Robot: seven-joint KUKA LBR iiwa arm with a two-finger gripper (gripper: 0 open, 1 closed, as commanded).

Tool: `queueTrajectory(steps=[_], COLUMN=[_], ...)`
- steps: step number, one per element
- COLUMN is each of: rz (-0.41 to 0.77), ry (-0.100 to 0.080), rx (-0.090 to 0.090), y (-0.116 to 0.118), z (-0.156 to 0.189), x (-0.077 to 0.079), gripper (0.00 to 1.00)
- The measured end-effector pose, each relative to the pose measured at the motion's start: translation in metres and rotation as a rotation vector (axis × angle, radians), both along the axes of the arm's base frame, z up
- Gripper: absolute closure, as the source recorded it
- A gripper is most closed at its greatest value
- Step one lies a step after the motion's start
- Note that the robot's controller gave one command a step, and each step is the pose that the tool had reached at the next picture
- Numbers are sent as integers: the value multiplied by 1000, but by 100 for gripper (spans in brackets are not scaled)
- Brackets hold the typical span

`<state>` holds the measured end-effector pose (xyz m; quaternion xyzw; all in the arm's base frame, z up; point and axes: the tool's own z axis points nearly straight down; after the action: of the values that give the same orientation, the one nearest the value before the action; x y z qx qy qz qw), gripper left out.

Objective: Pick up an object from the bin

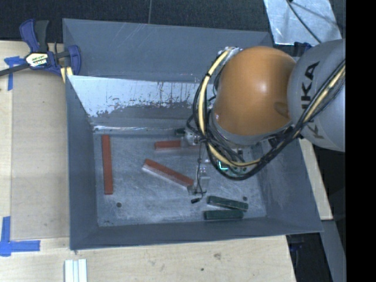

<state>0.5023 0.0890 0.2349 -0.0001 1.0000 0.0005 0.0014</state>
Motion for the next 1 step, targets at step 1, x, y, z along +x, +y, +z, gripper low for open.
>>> queueTrajectory(steps=[1], rz=[-31], ry=[6], rx=[-1], y=[5], z=[-125], x=[61], gripper=[0])
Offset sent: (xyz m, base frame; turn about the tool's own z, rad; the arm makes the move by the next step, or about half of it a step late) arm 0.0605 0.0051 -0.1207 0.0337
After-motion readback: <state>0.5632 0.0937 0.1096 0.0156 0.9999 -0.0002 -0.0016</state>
